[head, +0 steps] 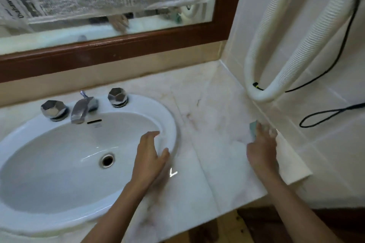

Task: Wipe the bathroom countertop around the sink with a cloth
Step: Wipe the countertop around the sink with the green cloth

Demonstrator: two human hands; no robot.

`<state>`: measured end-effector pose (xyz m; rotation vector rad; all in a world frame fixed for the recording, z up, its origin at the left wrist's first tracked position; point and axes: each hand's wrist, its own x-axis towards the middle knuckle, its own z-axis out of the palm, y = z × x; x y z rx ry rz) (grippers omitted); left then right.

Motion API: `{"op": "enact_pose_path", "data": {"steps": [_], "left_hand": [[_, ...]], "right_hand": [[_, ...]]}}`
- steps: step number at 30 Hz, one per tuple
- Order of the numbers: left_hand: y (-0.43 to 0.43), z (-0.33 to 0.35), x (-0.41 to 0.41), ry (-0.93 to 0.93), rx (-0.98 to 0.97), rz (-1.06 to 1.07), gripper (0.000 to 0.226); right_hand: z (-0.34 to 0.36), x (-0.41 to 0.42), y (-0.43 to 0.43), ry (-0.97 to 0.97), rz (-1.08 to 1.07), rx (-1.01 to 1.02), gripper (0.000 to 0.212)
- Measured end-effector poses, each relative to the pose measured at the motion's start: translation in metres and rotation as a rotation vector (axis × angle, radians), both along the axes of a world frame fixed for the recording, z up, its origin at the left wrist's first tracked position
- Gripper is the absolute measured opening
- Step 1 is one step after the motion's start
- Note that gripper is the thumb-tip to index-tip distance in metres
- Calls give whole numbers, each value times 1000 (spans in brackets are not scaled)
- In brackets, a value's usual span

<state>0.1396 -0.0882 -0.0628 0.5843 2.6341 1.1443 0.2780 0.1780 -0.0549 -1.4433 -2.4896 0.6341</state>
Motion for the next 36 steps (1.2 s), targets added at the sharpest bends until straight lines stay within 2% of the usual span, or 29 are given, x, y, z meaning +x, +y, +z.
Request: {"op": "enact_pose_path", "data": {"steps": [3,7,9,13,18,20,23,26,29,31,33,36], "left_hand": [[27,-4,5,-35,-82,69,66],[36,-11,12,-110,-276,106,68],[39,-11,12,-107,-336,118,68],[45,-11,13,-46,-413,122,68],[47,-13,11,-22,-442,135,67],[47,-14,11,-23,-436,140,67],[47,-16,10,-15,-421,147,67],[47,-17,11,-9,-416,142,68],[45,-17,10,-22,-407,144,67],[45,-15,11,-17,-415,136,67],[45,-14,11,-24,-415,145,67],[46,-16,11,-42,-410,157,67]], "right_hand": [[-36,-21,-10,-154,319,6,66],[-60,-7,-26,-217,752,97,70],[-63,5,-2,-223,856,181,62],[-57,-14,46,-307,747,241,57],[-54,-125,83,-293,495,145,55],[-55,-171,78,-282,472,100,56],[-59,-204,45,-224,542,142,55],[-62,-177,-13,-168,704,144,58],[-63,-95,-62,-126,906,171,57],[-64,-42,-53,-136,998,178,55],[-65,-22,-13,-130,978,225,53],[-65,-47,44,-221,810,202,53]]}}
